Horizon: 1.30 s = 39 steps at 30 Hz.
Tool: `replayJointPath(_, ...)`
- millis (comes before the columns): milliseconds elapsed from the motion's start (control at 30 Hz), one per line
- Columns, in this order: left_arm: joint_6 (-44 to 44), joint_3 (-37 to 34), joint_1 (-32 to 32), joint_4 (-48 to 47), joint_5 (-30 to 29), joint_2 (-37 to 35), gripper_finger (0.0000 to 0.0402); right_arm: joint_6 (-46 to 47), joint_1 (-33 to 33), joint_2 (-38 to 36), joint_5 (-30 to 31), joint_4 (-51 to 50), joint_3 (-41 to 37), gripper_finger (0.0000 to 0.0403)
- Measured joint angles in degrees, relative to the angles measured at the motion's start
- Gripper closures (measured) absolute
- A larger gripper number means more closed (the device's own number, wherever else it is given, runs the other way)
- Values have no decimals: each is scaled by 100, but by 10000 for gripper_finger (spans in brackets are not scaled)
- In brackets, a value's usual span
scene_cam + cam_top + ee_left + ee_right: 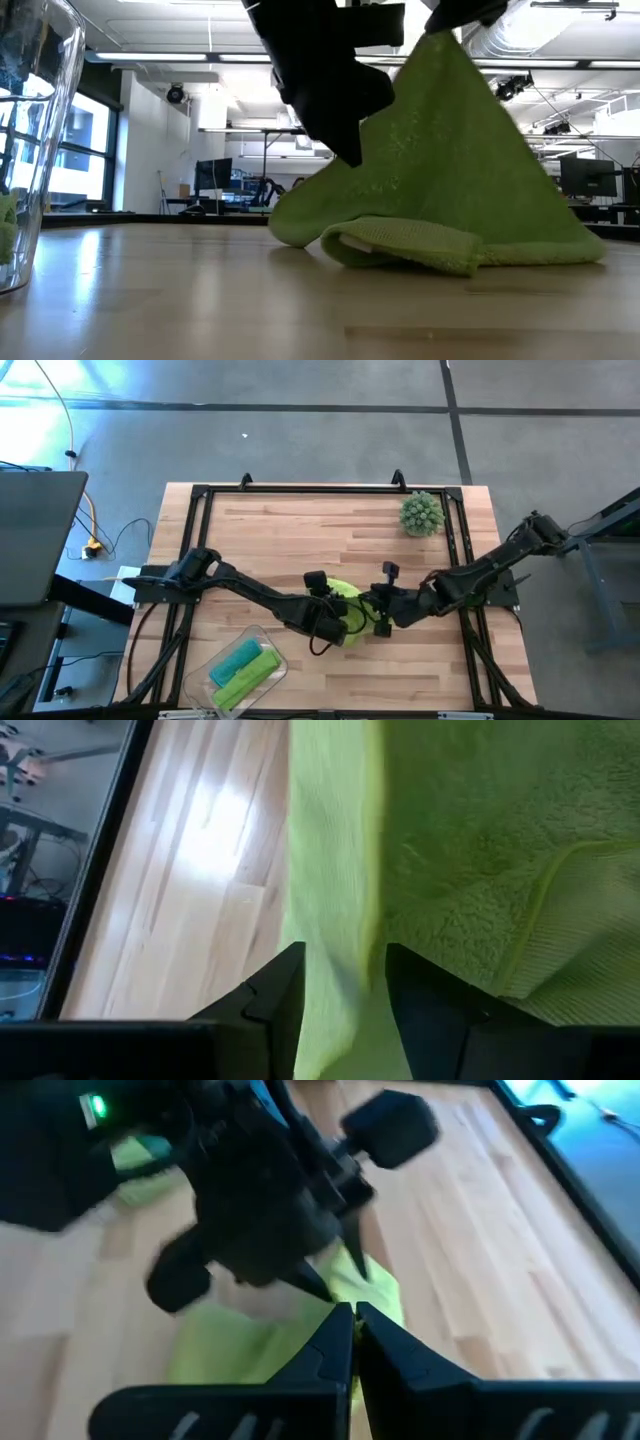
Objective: Roll microfiber towels into tight, uniform cylinder then place into a basket
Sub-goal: Roll the light green microfiber cloth
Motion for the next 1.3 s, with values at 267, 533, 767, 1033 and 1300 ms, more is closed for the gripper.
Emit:
replayJointPath(267,154,0,-9,-17,516,2,304,434,471,-261,373,-1939,583,403)
replayJointPath(533,328,0,96,183,750,2,320,766,837,-1195,318,-2245,586,403)
replayJointPath(767,1078,0,387,1475,1796,55,320,1447,1136,-1635,285,-2770,586,403)
replayJointPath(1033,1617,2,448,2901,2434,-76,320,2484,1394,-1650,52,-3956,586,403)
replayJointPath(1300,1655,4,565,4454,3138,-76,303,2510,1419,-1648,51,-3720,586,403)
